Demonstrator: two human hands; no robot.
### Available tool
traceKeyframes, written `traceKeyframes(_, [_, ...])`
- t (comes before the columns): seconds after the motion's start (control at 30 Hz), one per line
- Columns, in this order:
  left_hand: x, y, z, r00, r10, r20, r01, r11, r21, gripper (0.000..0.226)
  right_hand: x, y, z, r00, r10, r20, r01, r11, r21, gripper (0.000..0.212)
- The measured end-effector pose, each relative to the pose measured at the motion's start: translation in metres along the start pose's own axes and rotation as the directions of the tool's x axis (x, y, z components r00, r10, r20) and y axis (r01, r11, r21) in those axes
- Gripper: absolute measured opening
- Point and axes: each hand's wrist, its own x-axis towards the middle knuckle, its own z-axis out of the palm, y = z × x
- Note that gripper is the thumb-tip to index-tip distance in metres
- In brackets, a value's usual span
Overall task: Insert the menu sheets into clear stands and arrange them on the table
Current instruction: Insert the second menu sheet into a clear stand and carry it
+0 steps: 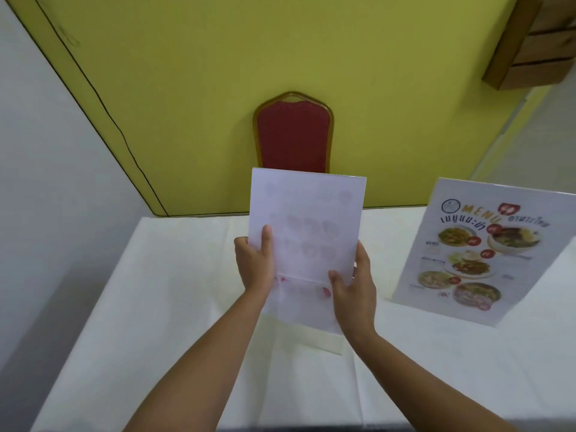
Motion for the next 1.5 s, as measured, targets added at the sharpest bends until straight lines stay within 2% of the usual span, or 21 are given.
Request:
traceKeyframes(0.1, [-0.003, 0.012, 0.007, 0.994, 0.089, 0.057, -0.092, 0.994, 0.058, 0.057, 0.008, -0.010, -0.012, 1.000, -0.016, -0.025, 0.016, 1.000, -0.010, 0.062])
traceKeyframes(0.17, [-0.005, 0.020, 0.011, 0.985, 0.142, 0.102, -0.146, 0.989, 0.035, 0.062, 0.013, -0.014, -0.023, 0.998, -0.042, -0.053, 0.041, 0.999, -0.021, 0.061])
traceKeyframes(0.3, [-0.007, 0.025, 0.012, 0.963, 0.179, 0.199, -0.179, 0.984, -0.018, 0.083, 0.019, -0.014, -0.030, 0.996, -0.065, -0.063, 0.058, 0.993, -0.104, 0.059])
traceKeyframes(0.4, [-0.015, 0.030, 0.013, 0.951, 0.199, 0.237, -0.188, 0.980, -0.069, 0.083, 0.020, -0.014, -0.035, 0.996, -0.067, -0.066, 0.057, 0.988, -0.145, 0.059])
traceKeyframes(0.53, [-0.019, 0.033, 0.014, 0.954, 0.214, 0.211, -0.190, 0.973, -0.127, 0.095, 0.019, -0.013, -0.034, 0.997, -0.062, -0.043, 0.054, 0.983, -0.177, 0.060])
traceKeyframes(0.67, [-0.019, 0.039, 0.008, 0.959, 0.233, 0.163, -0.210, 0.966, -0.148, 0.096, 0.018, -0.016, -0.033, 0.996, -0.082, -0.022, 0.076, 0.979, -0.189, 0.057])
traceKeyframes(0.8, [-0.022, 0.052, 0.001, 0.948, 0.289, 0.135, -0.285, 0.957, -0.049, 0.110, 0.019, -0.022, -0.033, 0.993, -0.116, 0.030, 0.119, 0.973, -0.196, 0.057])
traceKeyframes(0.93, [-0.023, 0.077, -0.007, 0.905, 0.407, 0.124, -0.413, 0.910, 0.029, 0.108, 0.017, -0.031, -0.029, 0.988, -0.111, 0.105, 0.127, 0.979, -0.162, 0.056])
traceKeyframes(1.1, [-0.037, 0.117, -0.016, 0.782, 0.588, 0.205, -0.615, 0.782, 0.102, 0.111, 0.010, -0.040, -0.026, 0.962, -0.150, 0.229, 0.190, 0.968, -0.167, 0.049])
traceKeyframes(1.23, [-0.050, 0.136, -0.019, 0.711, 0.639, 0.293, -0.698, 0.693, 0.182, 0.113, 0.003, -0.040, -0.025, 0.931, -0.211, 0.299, 0.276, 0.941, -0.196, 0.049])
traceKeyframes(1.37, [-0.054, 0.134, -0.029, 0.712, 0.632, 0.305, -0.702, 0.656, 0.277, 0.108, -0.003, -0.040, -0.025, 0.900, -0.240, 0.364, 0.307, 0.941, -0.139, 0.051])
traceKeyframes(1.5, [-0.058, 0.125, -0.051, 0.744, 0.601, 0.292, -0.667, 0.695, 0.268, 0.099, -0.013, -0.044, -0.023, 0.820, -0.359, 0.446, 0.461, 0.876, -0.143, 0.057])
